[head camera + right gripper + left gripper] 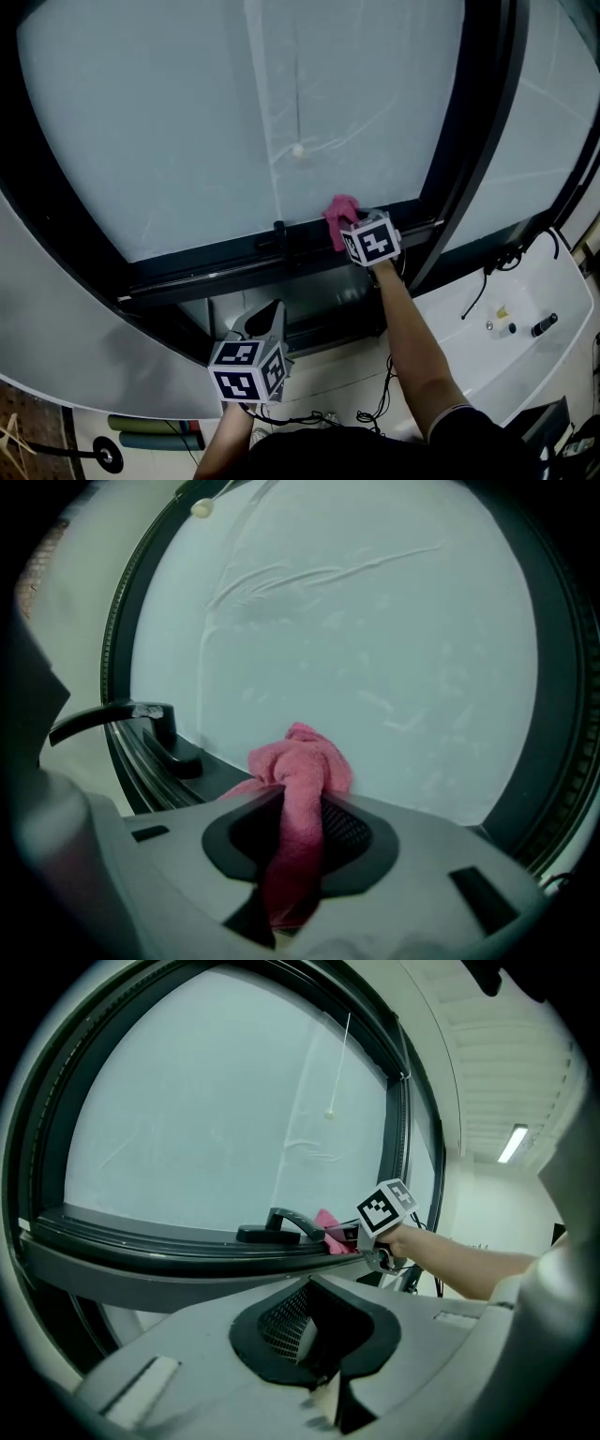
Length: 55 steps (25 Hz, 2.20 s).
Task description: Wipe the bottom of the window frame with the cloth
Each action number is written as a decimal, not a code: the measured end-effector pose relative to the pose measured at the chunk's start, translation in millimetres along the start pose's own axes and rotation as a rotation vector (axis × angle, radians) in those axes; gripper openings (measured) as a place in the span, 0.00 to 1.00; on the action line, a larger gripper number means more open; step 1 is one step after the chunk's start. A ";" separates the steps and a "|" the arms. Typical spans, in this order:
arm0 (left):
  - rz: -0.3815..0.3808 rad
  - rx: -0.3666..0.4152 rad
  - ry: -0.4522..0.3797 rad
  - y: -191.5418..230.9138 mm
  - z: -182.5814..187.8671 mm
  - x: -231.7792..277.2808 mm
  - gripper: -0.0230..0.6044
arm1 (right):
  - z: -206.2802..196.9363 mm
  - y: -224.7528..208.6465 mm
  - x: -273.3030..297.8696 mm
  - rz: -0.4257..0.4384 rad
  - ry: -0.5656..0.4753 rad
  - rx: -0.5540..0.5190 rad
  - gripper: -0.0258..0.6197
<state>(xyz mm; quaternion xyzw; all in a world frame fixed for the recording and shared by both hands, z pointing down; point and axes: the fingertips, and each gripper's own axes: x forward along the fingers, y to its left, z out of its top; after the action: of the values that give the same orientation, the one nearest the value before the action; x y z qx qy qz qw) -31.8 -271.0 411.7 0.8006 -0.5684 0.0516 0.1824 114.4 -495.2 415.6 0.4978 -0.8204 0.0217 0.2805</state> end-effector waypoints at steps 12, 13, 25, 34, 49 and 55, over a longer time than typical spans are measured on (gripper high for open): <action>-0.070 -0.003 0.023 -59.0 -11.5 46.2 0.05 | -48.6 -142.5 -20.8 -0.254 0.020 0.109 0.21; -0.070 -0.003 0.027 -61.4 -12.8 47.9 0.05 | -51.8 -151.0 -22.3 -0.273 0.019 0.119 0.21; -0.016 0.014 0.002 -48.3 -2.7 35.2 0.05 | -54.7 -181.0 -49.3 -0.388 -0.083 0.171 0.21; -0.004 0.050 -0.086 -8.8 33.9 -9.7 0.05 | 10.6 -78.1 -148.8 -0.259 -0.416 0.161 0.21; -0.031 0.145 -0.176 25.3 67.3 -71.5 0.05 | 17.5 136.8 -211.6 0.170 -0.543 0.273 0.21; -0.066 0.171 -0.147 19.4 59.1 -72.4 0.05 | 13.4 157.4 -211.7 0.213 -0.527 0.282 0.21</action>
<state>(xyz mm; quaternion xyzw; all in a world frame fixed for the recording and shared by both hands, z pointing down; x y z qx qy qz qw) -82.4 -232.7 340.4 0.8331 -0.5473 0.0350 0.0727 51.5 -249.9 340.7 0.4316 -0.9012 0.0345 -0.0173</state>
